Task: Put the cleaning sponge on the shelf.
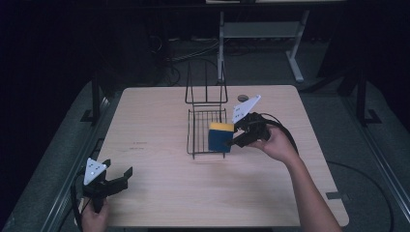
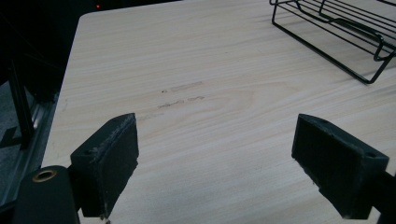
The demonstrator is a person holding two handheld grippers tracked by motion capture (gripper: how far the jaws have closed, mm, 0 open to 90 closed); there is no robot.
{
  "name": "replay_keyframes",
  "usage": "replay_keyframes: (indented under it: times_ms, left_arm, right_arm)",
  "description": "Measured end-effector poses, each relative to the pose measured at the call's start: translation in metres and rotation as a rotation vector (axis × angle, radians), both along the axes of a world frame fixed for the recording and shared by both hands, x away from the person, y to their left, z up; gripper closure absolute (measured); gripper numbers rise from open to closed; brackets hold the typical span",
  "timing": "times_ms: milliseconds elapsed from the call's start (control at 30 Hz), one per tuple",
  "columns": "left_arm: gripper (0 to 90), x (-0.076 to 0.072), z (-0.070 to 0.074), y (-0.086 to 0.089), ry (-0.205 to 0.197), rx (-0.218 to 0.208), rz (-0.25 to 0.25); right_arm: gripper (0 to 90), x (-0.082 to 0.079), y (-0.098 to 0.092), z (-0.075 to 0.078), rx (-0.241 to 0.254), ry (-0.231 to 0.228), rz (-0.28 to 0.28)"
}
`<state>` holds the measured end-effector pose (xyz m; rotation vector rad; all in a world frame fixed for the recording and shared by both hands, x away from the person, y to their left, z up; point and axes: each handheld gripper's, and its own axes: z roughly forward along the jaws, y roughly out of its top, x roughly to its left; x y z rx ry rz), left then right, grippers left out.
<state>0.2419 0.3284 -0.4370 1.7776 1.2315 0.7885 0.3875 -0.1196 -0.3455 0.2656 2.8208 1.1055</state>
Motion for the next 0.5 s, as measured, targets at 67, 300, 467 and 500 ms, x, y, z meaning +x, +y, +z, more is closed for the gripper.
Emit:
replay_keyframes:
  times_ms: [67, 300, 467, 500]
  left_arm:
    - [14.1, 0.000, 0.000, 0.000, 0.000, 0.003, -0.002]
    - [14.1, 0.000, 0.000, -0.001, 0.003, 0.002, -0.005]
    - [14.1, 0.001, -0.001, -0.001, 0.004, 0.001, -0.007]
    - [14.1, 0.001, -0.001, -0.001, 0.004, 0.001, -0.007]
  right_arm:
    - [56.4, 0.002, 0.001, 0.001, 0.003, -0.002, 0.002]
    - [56.4, 0.011, 0.007, 0.001, -0.016, -0.009, 0.004]
    - [56.4, 0.019, 0.008, 0.002, -0.028, 0.012, -0.007]
    - [56.4, 0.020, 0.008, 0.001, -0.032, 0.011, -0.009]
